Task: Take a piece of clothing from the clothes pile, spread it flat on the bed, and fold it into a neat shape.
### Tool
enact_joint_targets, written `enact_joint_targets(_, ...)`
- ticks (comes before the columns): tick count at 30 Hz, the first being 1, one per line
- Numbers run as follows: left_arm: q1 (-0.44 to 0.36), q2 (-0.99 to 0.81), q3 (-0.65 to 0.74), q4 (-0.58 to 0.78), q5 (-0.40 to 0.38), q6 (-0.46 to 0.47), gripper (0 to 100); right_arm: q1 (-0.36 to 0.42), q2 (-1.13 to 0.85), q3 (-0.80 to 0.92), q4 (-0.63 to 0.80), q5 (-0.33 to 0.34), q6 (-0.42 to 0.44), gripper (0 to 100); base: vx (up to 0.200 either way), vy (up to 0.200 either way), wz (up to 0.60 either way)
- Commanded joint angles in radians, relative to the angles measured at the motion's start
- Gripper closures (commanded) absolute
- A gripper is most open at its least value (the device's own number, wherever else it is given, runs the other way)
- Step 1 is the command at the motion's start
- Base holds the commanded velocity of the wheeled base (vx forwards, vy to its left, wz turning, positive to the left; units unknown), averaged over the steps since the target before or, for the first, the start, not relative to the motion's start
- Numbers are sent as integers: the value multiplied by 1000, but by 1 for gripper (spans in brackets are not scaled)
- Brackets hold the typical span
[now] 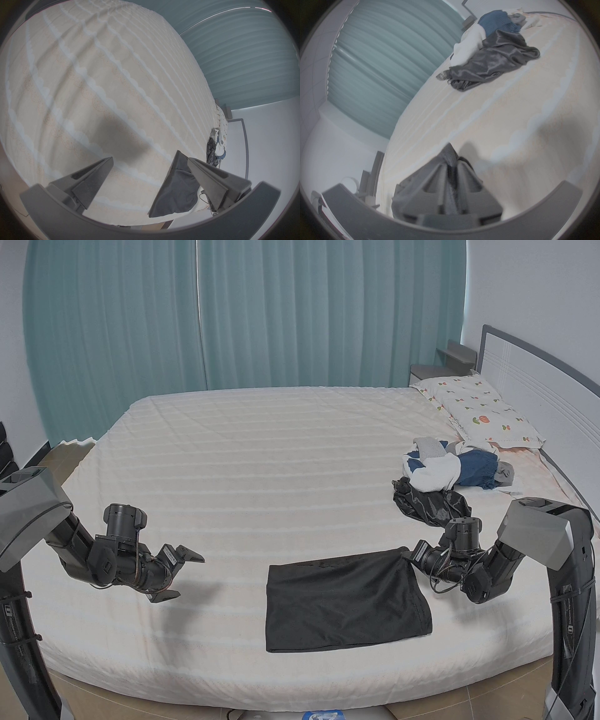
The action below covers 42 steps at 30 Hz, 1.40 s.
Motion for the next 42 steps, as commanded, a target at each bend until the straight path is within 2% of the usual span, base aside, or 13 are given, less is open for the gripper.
enact_joint_targets(1, 0, 0, 0, -1, 0, -1, 0, -10, 37, -15, -37, -17, 36, 100, 0, 0, 0)
enact_joint_targets(8, 0, 0, 0, -1, 0, -1, 0, -14, 33, 19, -46, -17, 41, 100, 0, 0, 0)
enact_joint_targets(9, 0, 0, 0, -1, 0, -1, 0, -13, 33, 17, -47, -17, 42, 0, 0, 0, 0)
enact_joint_targets(13, 0, 0, 0, -1, 0, 1, 0, -17, 24, 52, -120, -23, 51, 0, 0, 0, 0)
enact_joint_targets(19, 0, 0, 0, -1, 0, 1, 0, -50, -78, 253, -242, -23, 87, 0, 0, 0, 0)
enact_joint_targets(21, 0, 0, 0, -1, 2, 1, 0, -56, -88, 305, -275, -24, 120, 0, 0, 0, 0)
enact_joint_targets(24, 0, 1, -1, -1, 2, 1, 0, -64, -76, 347, -347, -24, 217, 0, -67, 0, 0)
enact_joint_targets(27, 0, 0, 2, -1, 0, 1, 0, -79, -62, 347, -386, -18, 252, 0, -133, 0, 0)
enact_joint_targets(38, 0, 0, 2, -14, 0, -2, 0, -79, -47, 377, -468, -15, 260, 0, 0, 0, 0)
enact_joint_targets(42, 0, 1, -10, -13, 0, -5, 0, -80, -45, 376, -469, -15, 260, 0, 0, -200, 0)
